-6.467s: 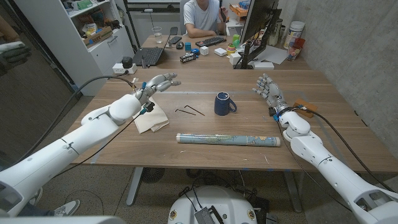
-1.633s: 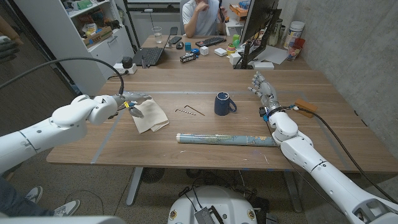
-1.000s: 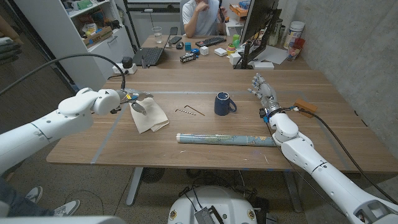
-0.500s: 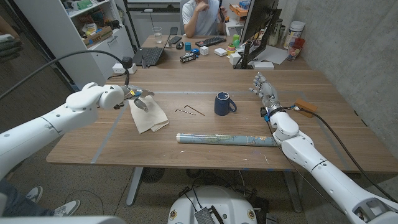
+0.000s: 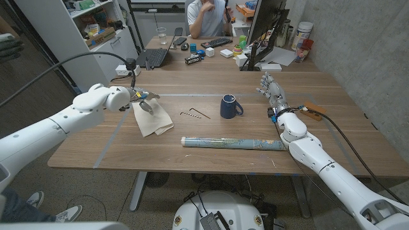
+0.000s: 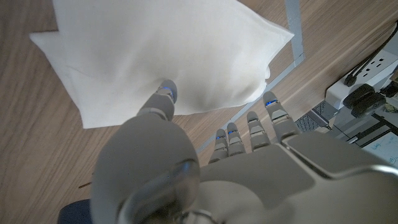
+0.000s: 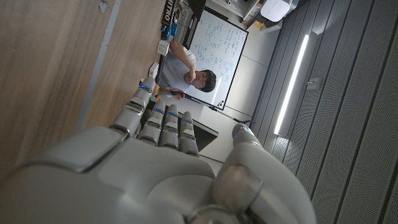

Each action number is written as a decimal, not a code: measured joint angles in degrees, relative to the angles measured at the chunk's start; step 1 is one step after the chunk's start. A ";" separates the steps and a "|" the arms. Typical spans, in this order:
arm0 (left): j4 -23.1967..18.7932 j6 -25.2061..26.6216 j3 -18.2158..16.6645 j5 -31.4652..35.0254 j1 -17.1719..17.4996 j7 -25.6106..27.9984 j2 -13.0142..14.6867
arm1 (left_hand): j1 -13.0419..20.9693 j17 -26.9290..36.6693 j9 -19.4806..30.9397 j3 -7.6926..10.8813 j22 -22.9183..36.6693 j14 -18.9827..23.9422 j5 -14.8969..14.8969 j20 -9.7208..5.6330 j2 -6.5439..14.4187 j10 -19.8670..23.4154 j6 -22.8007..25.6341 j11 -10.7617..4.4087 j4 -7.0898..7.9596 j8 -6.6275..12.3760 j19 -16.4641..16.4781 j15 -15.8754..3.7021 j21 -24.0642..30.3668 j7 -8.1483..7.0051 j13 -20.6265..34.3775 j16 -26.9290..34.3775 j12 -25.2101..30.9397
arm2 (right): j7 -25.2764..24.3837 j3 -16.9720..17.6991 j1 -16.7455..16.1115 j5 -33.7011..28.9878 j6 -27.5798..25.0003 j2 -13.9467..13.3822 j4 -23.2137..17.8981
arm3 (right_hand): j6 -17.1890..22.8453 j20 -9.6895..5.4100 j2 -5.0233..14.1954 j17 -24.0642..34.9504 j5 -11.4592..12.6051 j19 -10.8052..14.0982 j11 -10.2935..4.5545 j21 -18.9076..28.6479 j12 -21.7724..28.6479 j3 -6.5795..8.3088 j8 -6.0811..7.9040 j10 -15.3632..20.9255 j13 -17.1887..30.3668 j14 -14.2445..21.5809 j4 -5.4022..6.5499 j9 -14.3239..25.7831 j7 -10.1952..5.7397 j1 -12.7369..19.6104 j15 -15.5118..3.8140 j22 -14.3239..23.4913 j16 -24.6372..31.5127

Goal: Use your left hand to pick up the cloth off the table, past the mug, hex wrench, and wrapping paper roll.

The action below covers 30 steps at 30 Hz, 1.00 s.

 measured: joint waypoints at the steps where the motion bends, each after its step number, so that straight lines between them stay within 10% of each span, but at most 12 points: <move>1: 0.07 0.00 0.08 0.18 -0.04 0.00 -0.03 | 0.00 0.00 0.00 -0.06 0.00 0.18 0.00 0.00 0.00 0.00 0.24 0.00 0.06 0.00 0.00 -0.18 0.00 -0.22 0.00 0.00 0.28 | 0.00 -0.03 0.06 0.00 -0.04 0.02 0.01 | 0.00 0.00 0.00 0.00 0.00 0.00 0.00 0.00 0.00 0.00 0.00 0.00 0.00 0.00 0.00 0.00 0.00 0.00 0.00 0.00 0.00; 30: 5.81 -0.88 3.46 -0.05 -2.00 -0.88 -3.40 | 0.31 0.01 0.00 -0.37 0.01 0.61 0.56 -0.21 0.31 0.30 0.94 0.31 -0.24 0.00 0.20 0.09 -0.45 -0.28 -0.01 0.00 0.32 | 0.39 -0.57 0.65 0.00 -0.31 0.29 0.85 | 0.31 0.31 0.00 0.01 0.00 0.31 0.00 0.00 0.00 0.24 0.00 -0.01 0.00 0.00 -0.24 0.00 -0.30 0.00 0.00 0.00 0.00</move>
